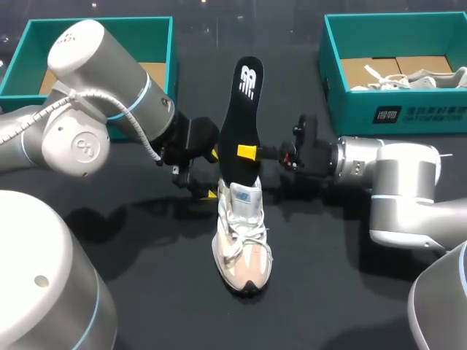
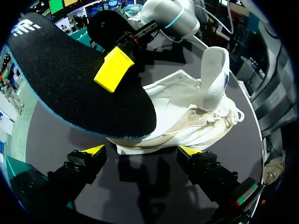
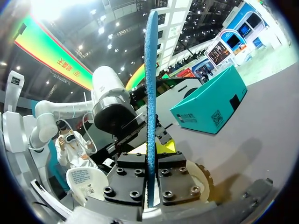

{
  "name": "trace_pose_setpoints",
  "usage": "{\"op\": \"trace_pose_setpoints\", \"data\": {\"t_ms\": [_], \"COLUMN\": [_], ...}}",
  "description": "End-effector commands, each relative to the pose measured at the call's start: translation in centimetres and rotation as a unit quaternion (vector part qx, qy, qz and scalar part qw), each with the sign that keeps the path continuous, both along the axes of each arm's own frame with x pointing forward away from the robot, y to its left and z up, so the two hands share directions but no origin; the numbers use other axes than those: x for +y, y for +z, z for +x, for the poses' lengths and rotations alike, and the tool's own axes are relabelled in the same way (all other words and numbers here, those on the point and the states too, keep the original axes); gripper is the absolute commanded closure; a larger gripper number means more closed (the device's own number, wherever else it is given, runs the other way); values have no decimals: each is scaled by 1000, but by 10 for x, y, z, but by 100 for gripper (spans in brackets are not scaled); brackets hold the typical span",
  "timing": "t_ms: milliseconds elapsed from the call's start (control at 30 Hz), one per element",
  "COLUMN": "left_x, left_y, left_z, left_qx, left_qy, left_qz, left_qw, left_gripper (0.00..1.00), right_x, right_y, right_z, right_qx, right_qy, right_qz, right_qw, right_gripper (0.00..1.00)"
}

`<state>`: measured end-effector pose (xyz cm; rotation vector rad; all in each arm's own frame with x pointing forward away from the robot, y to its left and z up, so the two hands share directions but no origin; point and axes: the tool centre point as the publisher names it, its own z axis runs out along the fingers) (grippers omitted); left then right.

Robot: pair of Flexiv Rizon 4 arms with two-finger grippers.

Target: Take the shoe out of the shoebox, open the shoe tongue, remove and reinsert the insole, then place the shoe into the shoebox

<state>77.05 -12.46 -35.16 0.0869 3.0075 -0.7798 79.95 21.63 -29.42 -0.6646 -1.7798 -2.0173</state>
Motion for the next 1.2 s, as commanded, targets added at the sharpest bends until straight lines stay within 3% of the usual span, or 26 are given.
{"op": "trace_pose_setpoints", "data": {"t_ms": [33, 367, 900, 1200], "left_x": [0, 0, 0, 0], "left_y": [-1, -1, -1, -1], "left_z": [0, 0, 0, 0], "left_qx": [0, 0, 0, 0], "left_qy": [0, 0, 0, 0], "left_qz": [0, 0, 0, 0], "left_qw": [1000, 1000, 1000, 1000], "left_gripper": [0, 0, 0, 0], "right_x": [2, 1, 2, 7], "right_y": [-5, -21, -39, -55], "right_z": [-5, -21, -53, -59], "right_qx": [4, 16, 43, 77], "right_qy": [-3, -9, -7, 16], "right_qz": [-4, 1, -36, -52], "right_qw": [1000, 1000, 998, 995], "right_gripper": [100, 100, 100, 100]}}
